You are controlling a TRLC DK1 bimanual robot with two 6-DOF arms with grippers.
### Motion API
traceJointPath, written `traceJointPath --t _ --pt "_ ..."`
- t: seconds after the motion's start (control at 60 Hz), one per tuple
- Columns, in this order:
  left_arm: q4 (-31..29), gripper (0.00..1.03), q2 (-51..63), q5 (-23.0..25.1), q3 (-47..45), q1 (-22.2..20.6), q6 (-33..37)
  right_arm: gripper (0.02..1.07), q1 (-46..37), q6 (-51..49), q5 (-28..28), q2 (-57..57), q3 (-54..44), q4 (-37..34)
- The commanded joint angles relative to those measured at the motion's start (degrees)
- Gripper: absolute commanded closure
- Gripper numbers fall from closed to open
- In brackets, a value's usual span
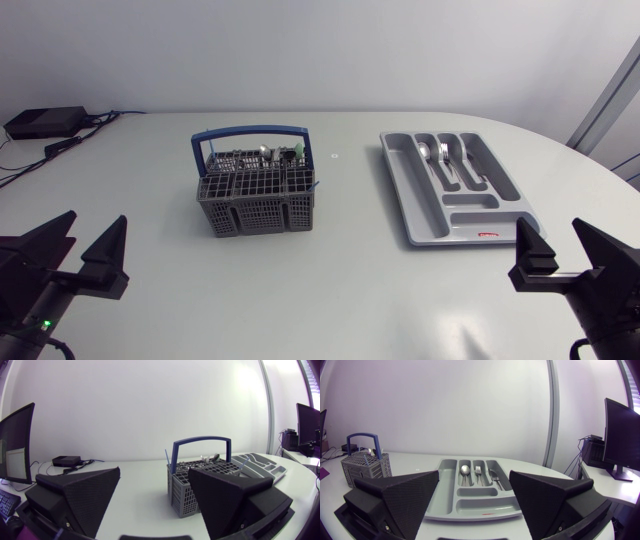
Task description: Unload the cutlery basket into the drawer organizer.
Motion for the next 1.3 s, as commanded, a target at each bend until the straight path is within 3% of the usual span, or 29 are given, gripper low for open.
traceJointPath --t 0.0,0.467,0.667,0.933,1.067,1.283 --pt "-0.04 0.05 -0.39 -0.06 -1.26 -0.54 0.03 0.06 0.39 1.39 -0.21 -0.30 -0.95 -0.38" --pt "0.57 0.05 -0.56 -0.06 -0.91 -0.89 0.29 0.06 0.56 1.39 -0.39 -0.38 -0.95 -0.21" --pt "-5.49 0.05 1.64 -0.06 6.92 -0.98 -0.06 0.07 0.83 1.65 -0.21 0.41 2.92 -0.21" --pt "-9.19 0.06 21.41 -0.06 21.59 -1.94 -0.33 0.07 4.87 4.29 1.28 18.34 12.41 2.78" --pt "-12.17 0.08 37.50 0.03 30.21 -2.21 -0.24 0.07 7.33 6.22 1.72 29.15 18.12 3.39" --pt "-16.04 0.12 57.89 0.03 41.72 -1.59 0.38 0.07 13.39 6.22 3.75 46.81 28.93 -1.88"
